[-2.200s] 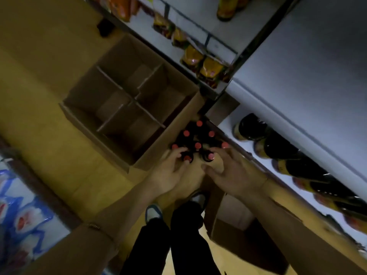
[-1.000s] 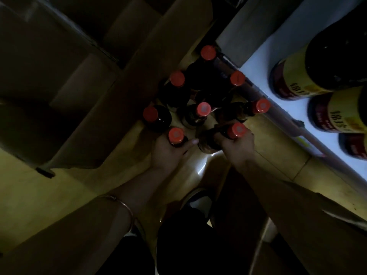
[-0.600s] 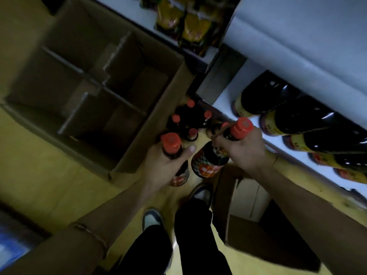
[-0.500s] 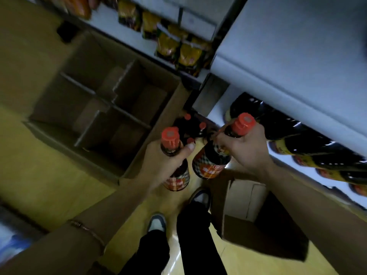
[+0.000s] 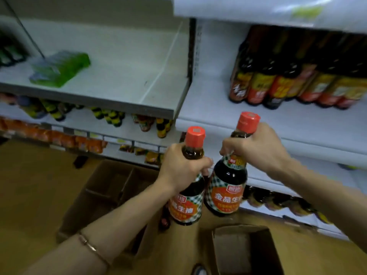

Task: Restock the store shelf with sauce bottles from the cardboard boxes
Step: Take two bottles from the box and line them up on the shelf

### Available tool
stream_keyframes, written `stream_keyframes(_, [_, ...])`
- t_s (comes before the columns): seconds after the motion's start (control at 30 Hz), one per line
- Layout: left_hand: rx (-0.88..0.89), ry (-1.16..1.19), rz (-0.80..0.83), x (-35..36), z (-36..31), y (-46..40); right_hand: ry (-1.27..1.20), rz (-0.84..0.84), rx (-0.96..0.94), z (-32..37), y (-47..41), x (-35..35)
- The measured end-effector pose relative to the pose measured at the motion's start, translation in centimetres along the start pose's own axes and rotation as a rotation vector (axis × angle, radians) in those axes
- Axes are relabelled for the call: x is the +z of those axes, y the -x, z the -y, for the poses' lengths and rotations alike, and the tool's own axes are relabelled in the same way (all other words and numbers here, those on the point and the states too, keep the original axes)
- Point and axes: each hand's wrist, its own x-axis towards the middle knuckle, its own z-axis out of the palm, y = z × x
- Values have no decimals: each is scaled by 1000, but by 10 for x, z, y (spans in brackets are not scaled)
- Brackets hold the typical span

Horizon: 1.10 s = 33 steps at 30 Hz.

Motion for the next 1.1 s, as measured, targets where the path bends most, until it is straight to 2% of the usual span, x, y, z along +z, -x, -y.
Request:
stream_keyframes(0.17, [129, 64, 76, 31, -85, -11, 2, -154, -31, 30, 32, -89])
stream_keyframes(0.37, [253, 92, 238, 88, -178, -10, -21, -270, -22, 16, 84, -176])
stream_keyframes(0.57, [371, 127, 375, 188, -250, 15, 5, -372, -4, -30, 149, -276])
stream_keyframes(0.87, [441, 174, 546, 374, -335, 74, 87, -573, -28, -115, 248, -441])
stream_keyframes(1.1, [457, 165, 683, 486, -376, 103, 112, -692, -18, -170, 289, -530])
